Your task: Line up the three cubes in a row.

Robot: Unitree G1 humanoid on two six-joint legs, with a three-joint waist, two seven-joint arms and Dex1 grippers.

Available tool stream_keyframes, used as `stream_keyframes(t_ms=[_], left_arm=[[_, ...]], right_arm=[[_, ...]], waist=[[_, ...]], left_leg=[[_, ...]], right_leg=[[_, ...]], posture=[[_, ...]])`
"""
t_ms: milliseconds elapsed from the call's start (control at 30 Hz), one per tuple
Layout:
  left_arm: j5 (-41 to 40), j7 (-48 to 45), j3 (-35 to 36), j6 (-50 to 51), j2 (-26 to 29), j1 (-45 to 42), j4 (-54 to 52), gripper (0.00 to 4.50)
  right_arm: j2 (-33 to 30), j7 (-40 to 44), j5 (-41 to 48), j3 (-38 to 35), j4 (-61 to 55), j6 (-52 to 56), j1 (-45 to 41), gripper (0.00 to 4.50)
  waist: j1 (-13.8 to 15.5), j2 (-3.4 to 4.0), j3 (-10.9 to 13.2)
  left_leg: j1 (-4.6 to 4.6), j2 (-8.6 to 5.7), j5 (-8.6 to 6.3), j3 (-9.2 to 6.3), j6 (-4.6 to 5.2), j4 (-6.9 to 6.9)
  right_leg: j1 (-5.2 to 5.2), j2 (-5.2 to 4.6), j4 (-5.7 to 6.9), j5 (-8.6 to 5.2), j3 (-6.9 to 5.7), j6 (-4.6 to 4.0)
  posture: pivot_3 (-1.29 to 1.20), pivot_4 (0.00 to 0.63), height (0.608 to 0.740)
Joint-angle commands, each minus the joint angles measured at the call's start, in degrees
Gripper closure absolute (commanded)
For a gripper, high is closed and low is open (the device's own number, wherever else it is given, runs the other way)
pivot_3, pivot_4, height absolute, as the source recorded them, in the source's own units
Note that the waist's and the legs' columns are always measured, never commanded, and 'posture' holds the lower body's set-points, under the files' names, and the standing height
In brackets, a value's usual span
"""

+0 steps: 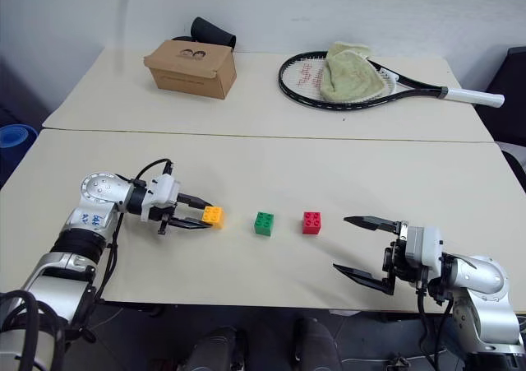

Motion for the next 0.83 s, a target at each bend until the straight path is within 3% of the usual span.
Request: stream_keyframes(t_ms=[33,267,367,533,667,833], left_arm=[[0.1,-2.5,0.6,1.6,0.4,-0.9,0.4,2.30],[-2.2,-0.8,4.5,2.1,4.2,2.1,-3.5,0.19],[-3.9,1.0,8.6,2.9,8.9,7.2,-8.3,0.19],[-7.9,7.9,20.0,11.3,18.3,26.6,-25.4,0.19],[-11.2,12.0,27.6,18.2,20.4,36.4,-34.2,0.19],[-12.5,15.3,32.2,22.3,20.2,41.8,-39.2,0.19]], right_arm=[[-1.0,0.0,1.1,-1.4,-1.7,0.3,0.5,0.00],[-0.9,0.1,1.2,-1.5,-1.1,0.1,-0.4,0.00],[-0.9,0.0,2.1,-2.7,-0.3,0.1,-1.7,0.00],[-4.7,-0.4,2.3,-4.2,-1.4,3.6,-3.3,0.00],[-7.5,-0.6,2.2,-5.0,0.1,5.3,-7.2,0.00],[-8.5,-0.1,1.9,-4.6,1.6,6.9,-10.5,0.00]], waist=[[0.0,0.00,0.0],[-0.3,-0.01,0.0],[-0.7,-0.01,0.0],[-1.7,0.01,0.0],[-1.1,0.00,0.0],[-0.2,0.01,0.0]], left_leg=[[-0.01,0.00,0.00,0.00,0.00,0.00],[-0.01,0.03,0.00,0.01,0.00,0.00],[0.00,0.08,0.00,0.05,-0.01,-0.02],[0.00,0.15,-0.04,-0.01,-0.03,-0.15],[-0.01,0.05,-0.23,-0.19,0.28,-0.12],[0.00,0.03,-0.25,-0.28,0.28,-0.15]], right_leg=[[0.00,0.03,-0.01,0.00,-0.02,0.00],[-0.01,0.02,-0.02,0.00,0.00,0.00],[-0.03,0.00,-0.02,0.00,0.08,0.00],[-0.04,-0.11,-0.05,-0.01,0.41,-0.01],[0.03,-0.34,-0.12,-0.01,0.37,-0.01],[0.06,-0.41,-0.12,-0.03,0.31,-0.05]], posture=[[0.00,0.150,0.740],[0.00,0.150,0.740],[0.00,0.150,0.740],[0.00,0.150,0.740],[0.00,0.150,0.740],[0.00,0.150,0.740]])
